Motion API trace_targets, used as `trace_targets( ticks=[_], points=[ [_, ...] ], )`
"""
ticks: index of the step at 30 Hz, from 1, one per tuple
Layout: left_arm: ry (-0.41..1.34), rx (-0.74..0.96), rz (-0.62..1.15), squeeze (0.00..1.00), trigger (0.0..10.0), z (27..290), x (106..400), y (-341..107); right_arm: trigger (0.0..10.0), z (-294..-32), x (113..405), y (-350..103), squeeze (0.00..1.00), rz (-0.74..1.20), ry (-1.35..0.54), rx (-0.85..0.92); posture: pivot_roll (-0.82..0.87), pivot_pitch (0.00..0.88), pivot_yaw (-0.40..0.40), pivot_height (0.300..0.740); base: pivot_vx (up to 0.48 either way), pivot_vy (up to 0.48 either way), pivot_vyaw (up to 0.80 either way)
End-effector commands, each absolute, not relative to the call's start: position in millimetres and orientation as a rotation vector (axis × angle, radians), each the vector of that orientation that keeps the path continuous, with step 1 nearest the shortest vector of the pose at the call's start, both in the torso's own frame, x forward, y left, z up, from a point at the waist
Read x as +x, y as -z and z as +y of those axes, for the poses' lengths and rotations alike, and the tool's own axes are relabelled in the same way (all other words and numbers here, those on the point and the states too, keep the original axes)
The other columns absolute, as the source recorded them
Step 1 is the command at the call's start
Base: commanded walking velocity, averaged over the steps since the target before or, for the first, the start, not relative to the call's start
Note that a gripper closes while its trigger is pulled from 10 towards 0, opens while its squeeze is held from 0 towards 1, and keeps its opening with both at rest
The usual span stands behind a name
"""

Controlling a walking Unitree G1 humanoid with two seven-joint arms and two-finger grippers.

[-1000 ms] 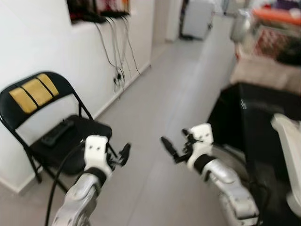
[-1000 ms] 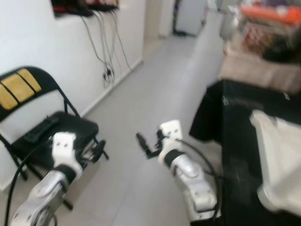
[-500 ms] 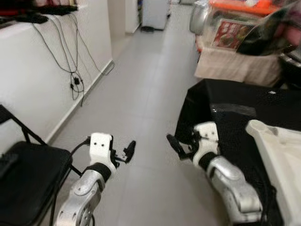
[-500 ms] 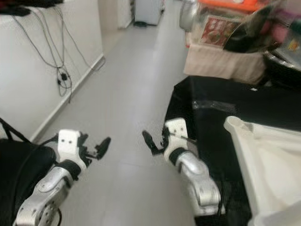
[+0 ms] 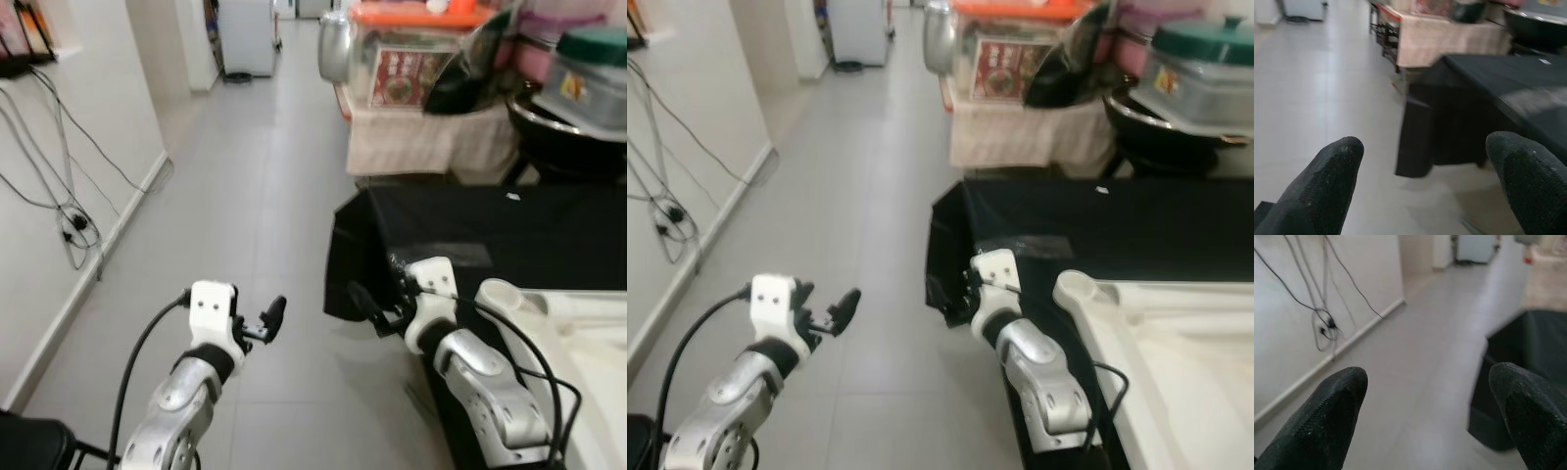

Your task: Building children table

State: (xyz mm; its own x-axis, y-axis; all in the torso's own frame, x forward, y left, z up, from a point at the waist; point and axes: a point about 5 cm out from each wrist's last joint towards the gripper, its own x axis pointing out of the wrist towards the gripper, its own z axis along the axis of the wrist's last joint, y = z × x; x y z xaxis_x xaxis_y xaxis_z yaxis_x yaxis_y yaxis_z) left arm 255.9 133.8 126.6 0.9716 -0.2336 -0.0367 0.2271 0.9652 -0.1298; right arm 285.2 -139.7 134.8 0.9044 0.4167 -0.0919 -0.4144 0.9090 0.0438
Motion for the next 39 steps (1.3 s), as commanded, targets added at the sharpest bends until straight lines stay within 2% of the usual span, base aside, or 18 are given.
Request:
trace_targets(
  ticks=[1,21,39],
  points=[
    [0.201,-0.096,0.059,0.00,10.0,143.4,254.5,-124.3,10.0,-132.1,285.0,-135.7,0.00,0.094,-0.459,0.032,0.04,0.020,-0.065,0.740,0.480,0.000,0.00],
    [0.179,-0.104,0.053,0.00,10.0,146.7,256.7,-126.5,10.0,-130.4,285.1,-137.2,0.00,0.085,-0.465,0.038,0.04,0.029,-0.059,0.740,0.474,0.000,0.00],
    [0.239,-0.041,0.029,0.00,10.0,143.6,264.1,-132.1,10.0,-129.1,285.8,-138.1,0.00,0.085,-0.465,0.033,0.03,0.034,-0.047,0.740,0.000,0.000,-0.80]
  ],
)
